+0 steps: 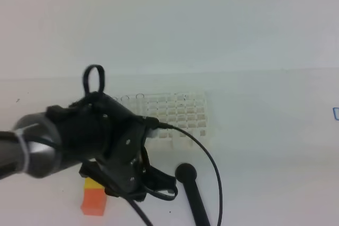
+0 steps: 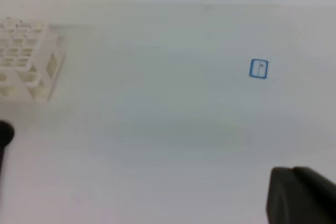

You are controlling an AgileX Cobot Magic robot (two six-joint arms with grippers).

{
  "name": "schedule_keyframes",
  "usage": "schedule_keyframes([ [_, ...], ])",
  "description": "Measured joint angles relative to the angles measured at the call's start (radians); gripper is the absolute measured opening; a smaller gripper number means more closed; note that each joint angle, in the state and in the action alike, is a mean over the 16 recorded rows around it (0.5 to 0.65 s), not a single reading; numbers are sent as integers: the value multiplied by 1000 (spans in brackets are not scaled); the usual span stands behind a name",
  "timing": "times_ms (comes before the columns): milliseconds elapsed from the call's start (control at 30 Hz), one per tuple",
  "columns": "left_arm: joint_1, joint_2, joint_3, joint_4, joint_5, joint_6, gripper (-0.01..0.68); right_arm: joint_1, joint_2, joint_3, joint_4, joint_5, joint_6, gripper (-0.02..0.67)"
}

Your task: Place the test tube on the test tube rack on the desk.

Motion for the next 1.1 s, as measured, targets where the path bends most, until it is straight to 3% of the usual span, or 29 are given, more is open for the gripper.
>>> schedule_keyframes([
  [333,0,-366,-14,2,36,-18,-1,0,0,0,174,-63,-37,-1],
  [567,0,-633,25,2,-64,-22,-1,0,3,0,515,-100,-306,-1],
  [867,0,-909,288,9,-487,-6,-1,0,56,0,1078,-8,-903,-1],
  [1100,0,-1033,615,18,-946,28,-1,16,144,-1,1292,145,-1210,-1],
])
